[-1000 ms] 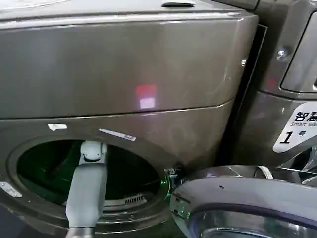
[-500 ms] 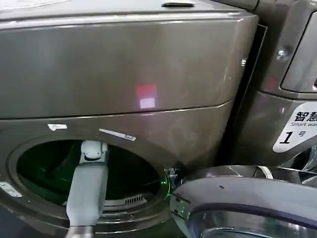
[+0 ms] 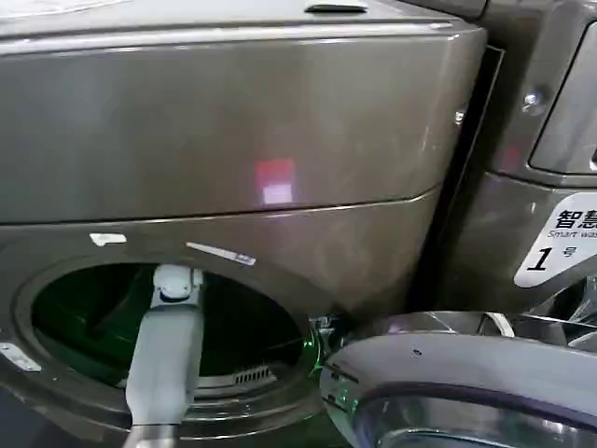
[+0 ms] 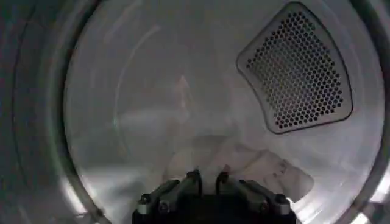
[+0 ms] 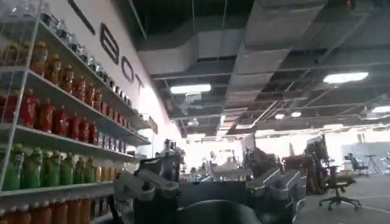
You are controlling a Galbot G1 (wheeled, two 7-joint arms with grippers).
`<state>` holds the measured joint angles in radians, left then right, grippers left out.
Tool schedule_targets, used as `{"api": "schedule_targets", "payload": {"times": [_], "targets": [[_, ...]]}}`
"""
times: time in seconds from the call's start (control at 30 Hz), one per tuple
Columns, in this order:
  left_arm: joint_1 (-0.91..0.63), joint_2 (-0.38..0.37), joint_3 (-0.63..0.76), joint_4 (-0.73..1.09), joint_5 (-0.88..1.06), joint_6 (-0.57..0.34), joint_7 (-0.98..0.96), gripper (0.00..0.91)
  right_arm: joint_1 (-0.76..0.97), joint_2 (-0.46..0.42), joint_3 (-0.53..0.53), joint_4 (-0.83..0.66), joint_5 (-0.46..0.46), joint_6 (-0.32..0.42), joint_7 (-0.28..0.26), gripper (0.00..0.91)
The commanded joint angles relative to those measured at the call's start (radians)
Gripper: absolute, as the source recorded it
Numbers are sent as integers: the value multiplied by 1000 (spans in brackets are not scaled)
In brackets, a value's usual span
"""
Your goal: Grasp the clothes from the dryer.
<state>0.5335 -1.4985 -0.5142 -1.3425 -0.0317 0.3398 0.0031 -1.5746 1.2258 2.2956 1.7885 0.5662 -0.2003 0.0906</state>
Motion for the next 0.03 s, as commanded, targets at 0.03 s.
{"api": "schedule_targets", "payload": {"times": [0.03], "targets": [[-1, 1, 1, 0, 2, -1, 1, 0, 0, 0, 4, 5, 2, -4, -2, 907]]}}
